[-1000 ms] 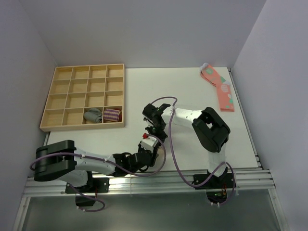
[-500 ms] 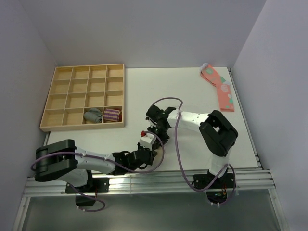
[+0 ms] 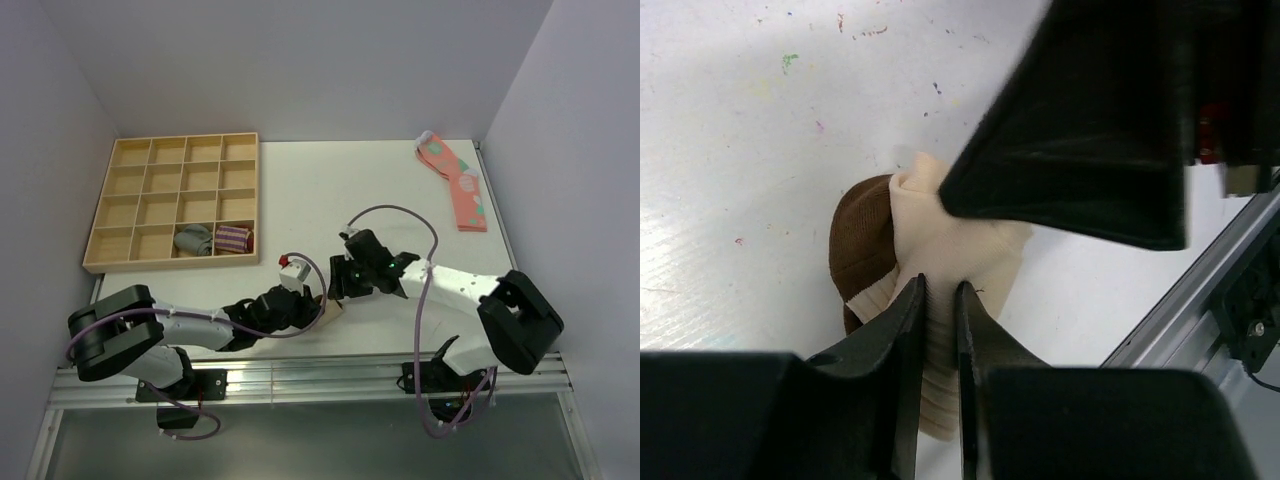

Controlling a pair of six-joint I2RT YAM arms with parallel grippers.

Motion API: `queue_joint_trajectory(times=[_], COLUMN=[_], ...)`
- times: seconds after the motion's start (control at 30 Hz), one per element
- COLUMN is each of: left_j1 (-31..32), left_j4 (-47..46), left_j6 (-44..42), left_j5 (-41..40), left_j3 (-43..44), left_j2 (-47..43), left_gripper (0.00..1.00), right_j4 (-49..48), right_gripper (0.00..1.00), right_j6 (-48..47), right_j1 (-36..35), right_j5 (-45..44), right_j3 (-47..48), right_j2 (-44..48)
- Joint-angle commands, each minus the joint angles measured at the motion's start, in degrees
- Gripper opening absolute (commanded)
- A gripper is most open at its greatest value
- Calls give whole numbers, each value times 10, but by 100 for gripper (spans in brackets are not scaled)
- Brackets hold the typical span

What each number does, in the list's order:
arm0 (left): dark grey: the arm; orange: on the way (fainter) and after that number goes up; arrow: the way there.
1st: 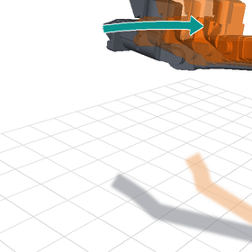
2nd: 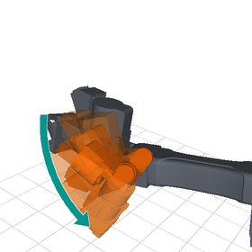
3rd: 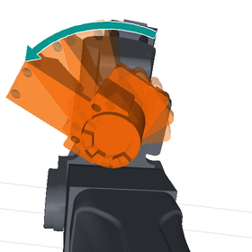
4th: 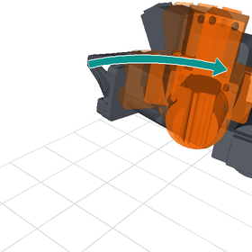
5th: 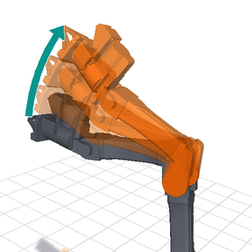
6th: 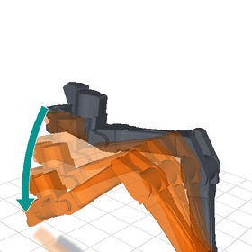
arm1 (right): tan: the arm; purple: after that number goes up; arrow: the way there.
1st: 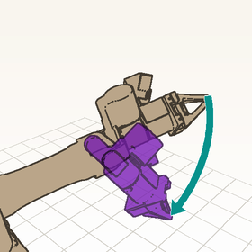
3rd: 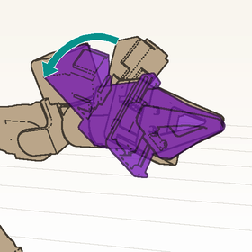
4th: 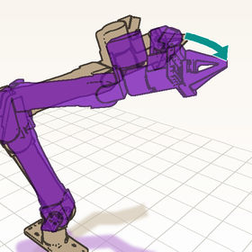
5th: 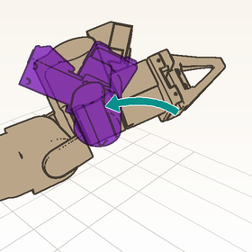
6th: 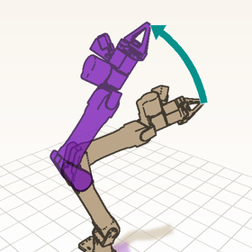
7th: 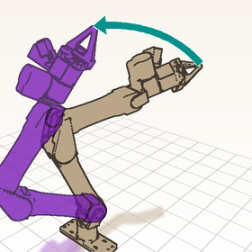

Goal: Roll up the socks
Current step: Roll the sock at the center of the board.

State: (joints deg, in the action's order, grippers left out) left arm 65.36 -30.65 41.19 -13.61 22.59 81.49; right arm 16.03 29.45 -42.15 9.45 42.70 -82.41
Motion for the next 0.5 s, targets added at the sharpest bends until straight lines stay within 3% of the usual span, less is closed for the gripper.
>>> queue_joint_trajectory(times=[0.0, 0.47], left_j1=[-19, -52], left_j4=[53, 87], left_j6=[1, 1], left_j5=[28, 101], left_j3=[-20, 20], left_j2=[21, 60], left_gripper=[8, 7], right_j4=[-109, -279], right_gripper=[59, 62], right_j6=[20, 24], right_j1=[15, 23], right_j5=[-17, 7], right_j3=[-52, -180], right_j2=[55, 158])
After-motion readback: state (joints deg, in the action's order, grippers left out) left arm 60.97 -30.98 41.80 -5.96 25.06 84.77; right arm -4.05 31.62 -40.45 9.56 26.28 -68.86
